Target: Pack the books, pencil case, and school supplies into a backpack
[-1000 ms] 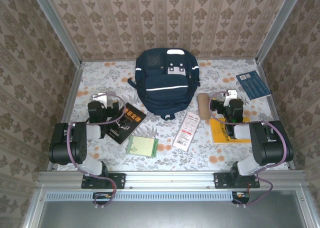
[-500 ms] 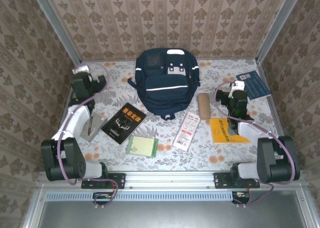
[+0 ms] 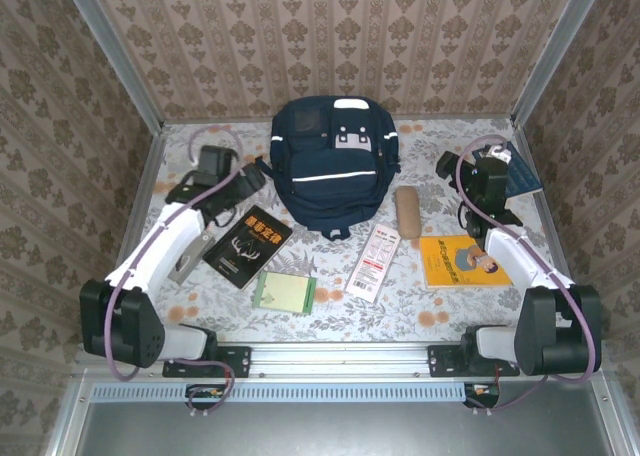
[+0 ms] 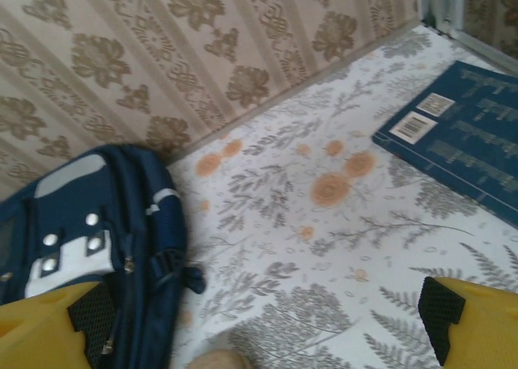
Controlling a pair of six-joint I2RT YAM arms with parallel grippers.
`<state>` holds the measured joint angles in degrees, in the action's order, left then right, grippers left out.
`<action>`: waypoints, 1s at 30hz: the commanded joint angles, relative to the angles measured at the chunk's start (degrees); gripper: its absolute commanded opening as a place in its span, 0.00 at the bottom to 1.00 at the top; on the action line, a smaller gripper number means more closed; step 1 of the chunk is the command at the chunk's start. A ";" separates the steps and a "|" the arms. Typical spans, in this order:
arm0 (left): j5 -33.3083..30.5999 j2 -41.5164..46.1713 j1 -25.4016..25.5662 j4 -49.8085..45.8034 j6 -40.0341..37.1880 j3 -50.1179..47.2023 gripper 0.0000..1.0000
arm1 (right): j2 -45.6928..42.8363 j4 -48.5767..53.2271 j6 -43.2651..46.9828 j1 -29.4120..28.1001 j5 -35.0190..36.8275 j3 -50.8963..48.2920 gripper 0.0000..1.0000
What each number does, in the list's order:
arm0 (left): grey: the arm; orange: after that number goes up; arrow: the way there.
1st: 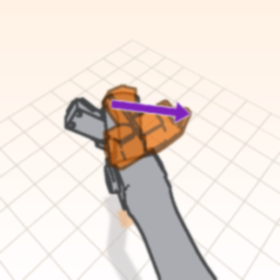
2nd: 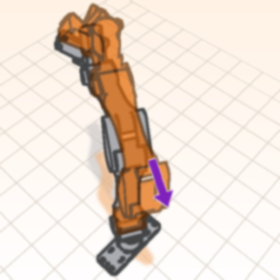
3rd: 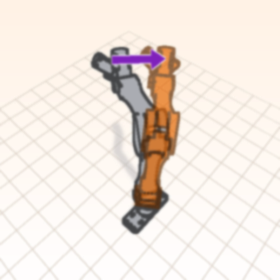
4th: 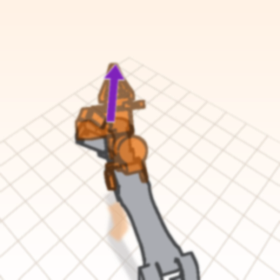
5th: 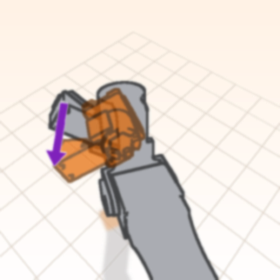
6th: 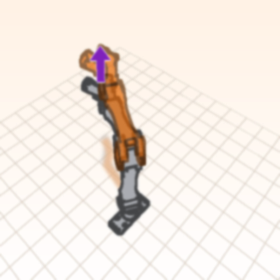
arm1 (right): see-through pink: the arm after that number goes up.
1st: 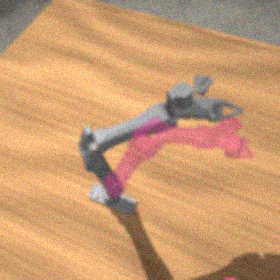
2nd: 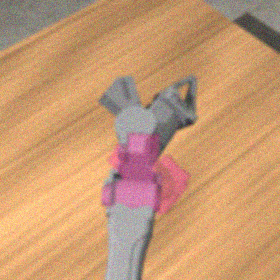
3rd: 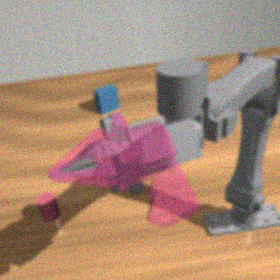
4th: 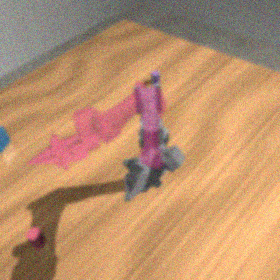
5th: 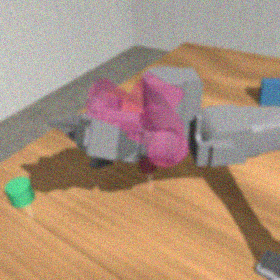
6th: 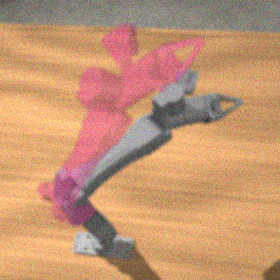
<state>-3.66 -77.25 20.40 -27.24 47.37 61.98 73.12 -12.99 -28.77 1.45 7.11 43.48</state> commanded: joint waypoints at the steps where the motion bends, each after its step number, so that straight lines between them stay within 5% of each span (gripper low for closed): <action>1: 0.29 -3.79 6.25 0.00 15.16 0.03 0.93 | 0.78 3.23 -1.49 -0.63 -3.62 2.55 1.00; 8: 2.94 -14.14 16.53 5.46 29.60 4.36 0.89 | 1.65 4.99 1.31 -3.46 -4.46 3.65 1.00; 16: 4.73 -24.26 19.49 5.77 34.35 9.23 0.87 | 9.72 12.06 3.24 -6.21 -9.60 11.26 1.00; 22: 1.84 -25.92 18.89 5.24 34.14 6.29 0.63 | 22.76 20.61 1.52 -6.93 -16.74 24.12 0.98; 26: 0.06 -26.22 18.19 3.24 31.52 6.01 0.37 | 30.72 21.20 -0.92 -6.91 -19.42 29.93 0.75; 30: -0.03 -25.45 17.39 3.34 31.12 3.64 0.16 | 38.43 21.58 -2.56 -6.82 -18.75 35.55 0.64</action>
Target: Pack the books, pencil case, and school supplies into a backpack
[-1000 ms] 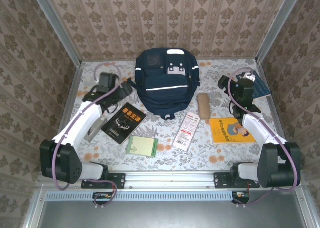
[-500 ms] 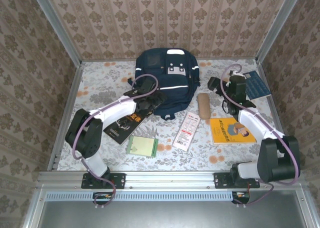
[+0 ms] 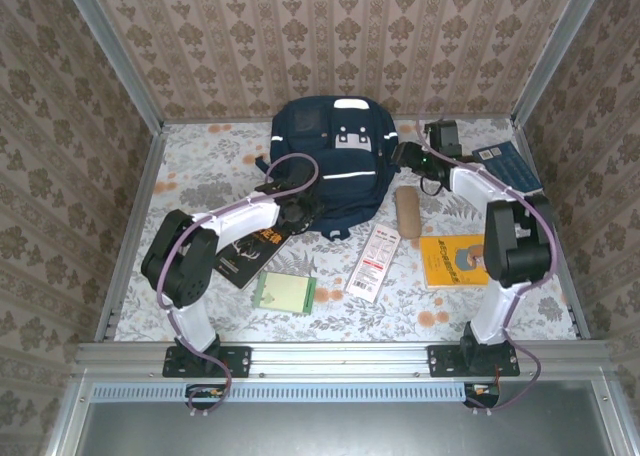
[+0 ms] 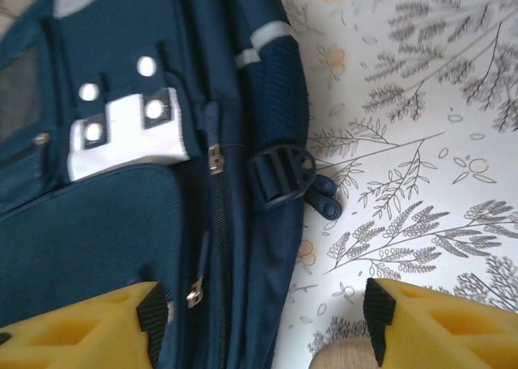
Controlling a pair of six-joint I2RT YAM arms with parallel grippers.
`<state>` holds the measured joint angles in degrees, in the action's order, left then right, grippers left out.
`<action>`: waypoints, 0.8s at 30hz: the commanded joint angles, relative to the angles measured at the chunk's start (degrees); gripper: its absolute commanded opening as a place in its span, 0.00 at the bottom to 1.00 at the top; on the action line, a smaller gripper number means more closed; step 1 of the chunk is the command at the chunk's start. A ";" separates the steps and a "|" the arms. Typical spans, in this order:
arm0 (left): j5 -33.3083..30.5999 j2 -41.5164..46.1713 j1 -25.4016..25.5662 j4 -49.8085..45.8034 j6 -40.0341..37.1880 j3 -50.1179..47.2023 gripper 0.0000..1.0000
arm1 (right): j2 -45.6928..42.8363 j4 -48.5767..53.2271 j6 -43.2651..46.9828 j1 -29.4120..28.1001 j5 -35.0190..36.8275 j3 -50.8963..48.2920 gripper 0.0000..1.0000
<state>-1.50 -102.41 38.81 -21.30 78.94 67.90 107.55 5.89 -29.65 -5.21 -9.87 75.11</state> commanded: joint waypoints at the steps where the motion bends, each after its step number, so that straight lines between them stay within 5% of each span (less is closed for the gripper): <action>1: -2.28 -0.17 -1.21 -3.02 -0.61 -2.58 0.09 | 6.14 3.25 -1.78 -0.15 -2.28 5.91 0.60; 10: -4.77 1.56 -1.54 -7.98 -2.85 -2.27 0.00 | 19.41 4.66 -4.25 -0.31 -6.69 17.47 0.66; 17: -6.91 3.81 -1.65 -11.98 -5.94 -1.65 0.00 | 23.39 1.10 -8.24 -1.02 -12.48 19.82 0.51; 22: -9.33 5.19 -2.02 -15.13 -9.03 -0.66 0.00 | 20.57 -2.98 -9.86 -1.03 -13.32 16.29 0.04; 24: -10.05 5.63 -2.85 -16.06 -10.88 -0.19 0.00 | 17.68 -5.40 -11.24 -1.03 -13.79 13.27 0.00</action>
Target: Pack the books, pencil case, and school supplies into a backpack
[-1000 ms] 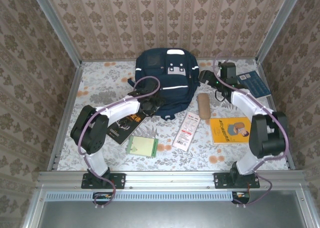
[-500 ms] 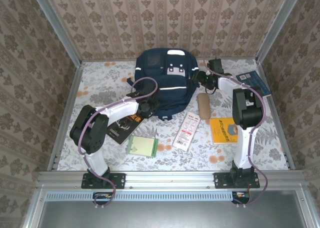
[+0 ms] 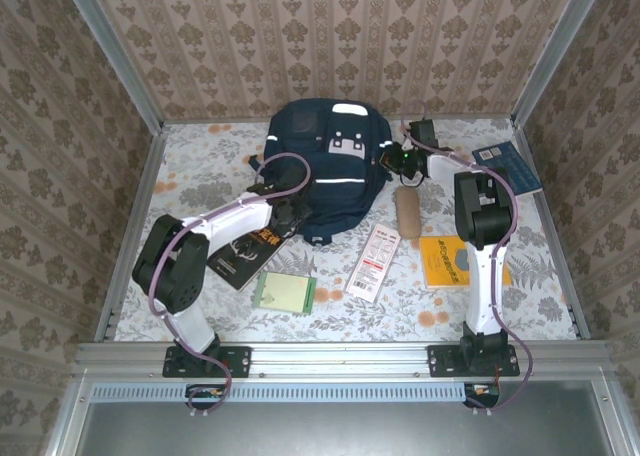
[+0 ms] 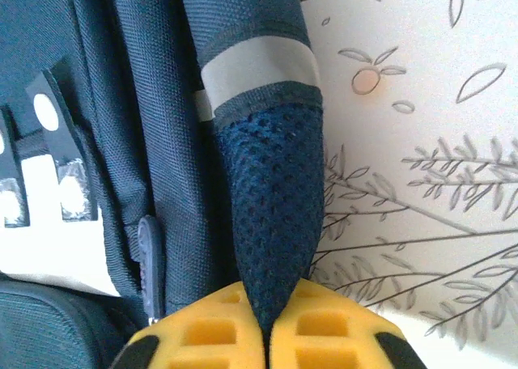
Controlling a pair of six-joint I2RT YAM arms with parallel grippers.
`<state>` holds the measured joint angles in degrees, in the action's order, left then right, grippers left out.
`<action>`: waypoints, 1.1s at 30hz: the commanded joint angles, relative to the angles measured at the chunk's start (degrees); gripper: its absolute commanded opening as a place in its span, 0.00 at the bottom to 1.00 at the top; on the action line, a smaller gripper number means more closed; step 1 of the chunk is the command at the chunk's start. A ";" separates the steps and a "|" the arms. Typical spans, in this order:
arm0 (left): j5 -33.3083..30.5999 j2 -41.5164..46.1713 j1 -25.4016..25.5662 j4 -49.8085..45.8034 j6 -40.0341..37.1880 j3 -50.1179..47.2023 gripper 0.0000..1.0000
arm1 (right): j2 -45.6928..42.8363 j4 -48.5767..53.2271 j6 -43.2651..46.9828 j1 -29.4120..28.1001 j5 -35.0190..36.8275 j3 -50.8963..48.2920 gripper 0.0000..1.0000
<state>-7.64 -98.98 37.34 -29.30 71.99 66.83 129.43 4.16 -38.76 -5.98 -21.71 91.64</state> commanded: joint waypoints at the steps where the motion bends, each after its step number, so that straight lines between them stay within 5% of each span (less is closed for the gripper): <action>1: -3.96 2.30 -2.01 -8.02 -5.26 1.01 0.00 | -5.88 -5.36 -2.93 -0.34 -2.31 -5.34 0.00; 13: -5.94 -1.79 -12.65 -8.85 -21.13 10.56 0.00 | -26.07 -12.29 -6.92 -1.85 -0.46 -25.86 0.00; 25: -2.68 -9.48 -18.64 -10.12 -32.73 24.11 0.01 | -32.76 -9.67 -11.22 -15.18 10.05 -30.01 0.00; 33: 6.48 5.07 -12.08 -15.08 -17.74 13.66 0.37 | -27.72 -9.26 -12.58 -16.46 13.27 -25.05 0.02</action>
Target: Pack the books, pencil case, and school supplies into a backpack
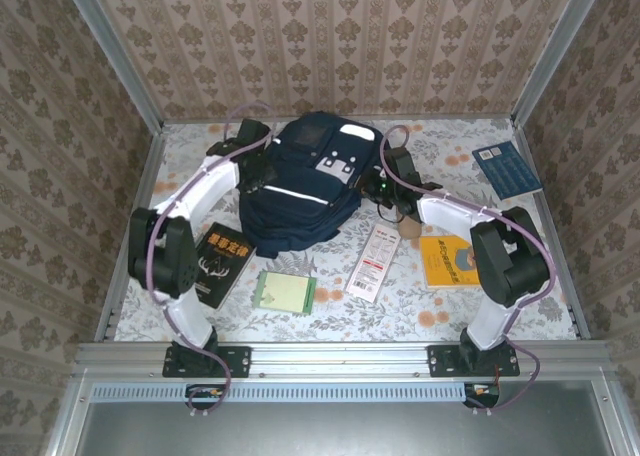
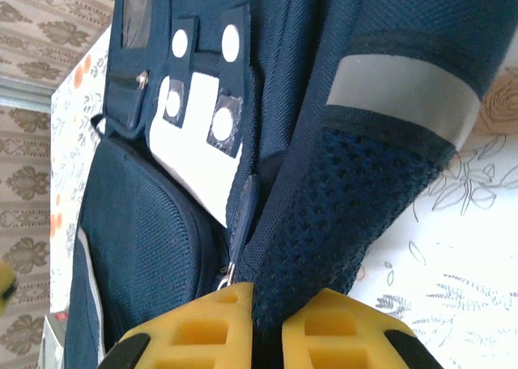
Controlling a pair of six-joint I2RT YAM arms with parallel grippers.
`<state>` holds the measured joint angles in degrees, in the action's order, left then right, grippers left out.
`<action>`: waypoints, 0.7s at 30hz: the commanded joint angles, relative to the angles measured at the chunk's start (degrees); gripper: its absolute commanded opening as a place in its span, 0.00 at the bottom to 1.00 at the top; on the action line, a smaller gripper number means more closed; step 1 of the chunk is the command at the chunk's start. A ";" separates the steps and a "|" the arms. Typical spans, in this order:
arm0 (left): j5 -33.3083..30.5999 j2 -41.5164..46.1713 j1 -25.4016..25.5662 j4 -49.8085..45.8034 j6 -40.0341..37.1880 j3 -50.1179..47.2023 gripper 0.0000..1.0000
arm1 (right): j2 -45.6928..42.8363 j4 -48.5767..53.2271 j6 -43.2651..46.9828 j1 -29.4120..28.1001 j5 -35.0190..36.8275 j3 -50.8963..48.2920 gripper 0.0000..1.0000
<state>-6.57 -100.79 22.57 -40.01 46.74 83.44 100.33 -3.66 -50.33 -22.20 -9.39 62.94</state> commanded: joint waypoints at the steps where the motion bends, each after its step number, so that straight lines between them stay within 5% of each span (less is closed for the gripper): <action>1: 7.25 8.89 3.17 -3.34 10.35 -5.02 0.39 | 1.75 -1.51 -1.01 -0.33 1.32 4.05 0.03; 9: 14.84 17.41 14.35 13.65 35.80 -20.31 0.52 | 4.52 -1.16 -1.15 -1.01 4.00 6.59 0.05; 21: 12.72 8.66 19.67 19.08 44.94 -20.04 0.74 | 4.91 -1.45 -1.74 -1.36 4.13 6.87 0.08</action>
<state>6.63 -89.97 41.60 -21.80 86.94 62.74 105.12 -2.81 -51.24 -23.00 -5.08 67.48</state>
